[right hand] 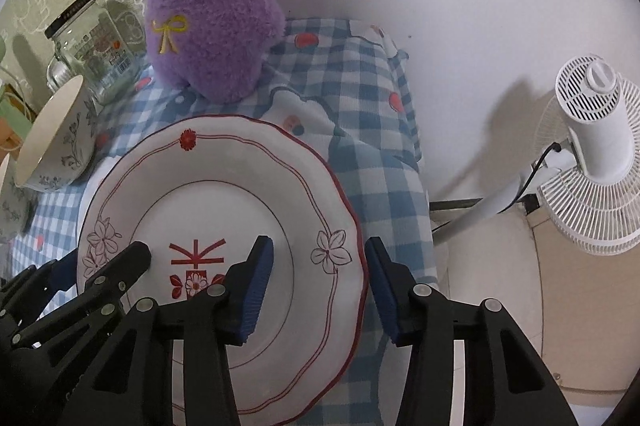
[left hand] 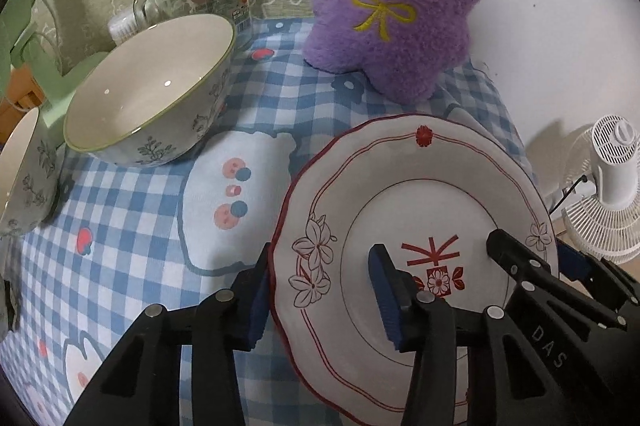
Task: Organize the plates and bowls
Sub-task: 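Close both grippers on the rim of the red-trimmed plate, then lift the red-trimmed plate with both grippers and carry it toward the flower plates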
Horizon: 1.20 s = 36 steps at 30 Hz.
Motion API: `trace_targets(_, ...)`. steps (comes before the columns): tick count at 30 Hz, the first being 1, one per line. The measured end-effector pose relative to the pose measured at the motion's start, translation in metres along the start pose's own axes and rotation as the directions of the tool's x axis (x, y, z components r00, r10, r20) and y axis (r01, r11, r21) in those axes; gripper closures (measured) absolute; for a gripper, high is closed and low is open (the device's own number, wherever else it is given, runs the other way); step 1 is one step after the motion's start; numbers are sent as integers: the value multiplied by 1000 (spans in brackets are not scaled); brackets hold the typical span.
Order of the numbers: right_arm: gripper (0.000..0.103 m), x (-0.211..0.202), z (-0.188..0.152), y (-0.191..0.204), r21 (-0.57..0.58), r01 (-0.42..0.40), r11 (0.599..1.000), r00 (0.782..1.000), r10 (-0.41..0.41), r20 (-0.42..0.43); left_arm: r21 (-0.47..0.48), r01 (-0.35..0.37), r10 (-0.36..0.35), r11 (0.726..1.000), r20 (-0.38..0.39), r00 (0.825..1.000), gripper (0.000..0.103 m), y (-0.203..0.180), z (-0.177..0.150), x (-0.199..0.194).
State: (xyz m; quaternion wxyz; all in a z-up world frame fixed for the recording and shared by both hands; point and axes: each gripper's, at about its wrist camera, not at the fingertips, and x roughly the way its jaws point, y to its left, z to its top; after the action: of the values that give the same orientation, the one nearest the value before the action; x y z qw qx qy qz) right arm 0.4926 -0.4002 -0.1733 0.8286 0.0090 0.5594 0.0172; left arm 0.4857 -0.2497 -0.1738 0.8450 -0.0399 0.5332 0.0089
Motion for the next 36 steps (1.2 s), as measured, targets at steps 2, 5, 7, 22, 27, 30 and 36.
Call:
trace_targets(2, 53, 0, 1, 1, -10, 4, 1000, 1000, -4, 4, 14, -4, 4, 1000, 4, 1000, 57, -1, 0, -1)
trace_targets(5, 54, 1, 1, 3, -11, 4, 1000, 1000, -4, 6, 15, -6, 6, 1000, 2, 1000, 59, 0, 1, -2)
trace_targets(7, 55, 1, 1, 2, -15, 3, 1000, 1000, -3, 5, 3, -6, 6, 1000, -4, 1000, 63, 2, 2, -2)
trace_targets(22, 64, -9, -10, 4, -35, -29, 999, 998, 27, -53, 54, -39, 39, 998, -12, 999, 68, 5, -16, -20)
trace_targets(27, 66, -18, -25, 13, -63, -44, 997, 997, 40, -65, 69, -41, 43, 997, -23, 999, 68, 12, -25, -29)
trace_targets(30, 66, -22, -34, 17, -77, -56, 995, 996, 50, -77, 83, -40, 43, 996, -30, 999, 68, 17, -33, -34)
trace_targets(36, 67, -28, -50, 26, -104, -73, 992, 992, 61, -109, 80, -51, 56, 995, -58, 997, 68, 26, -49, -43)
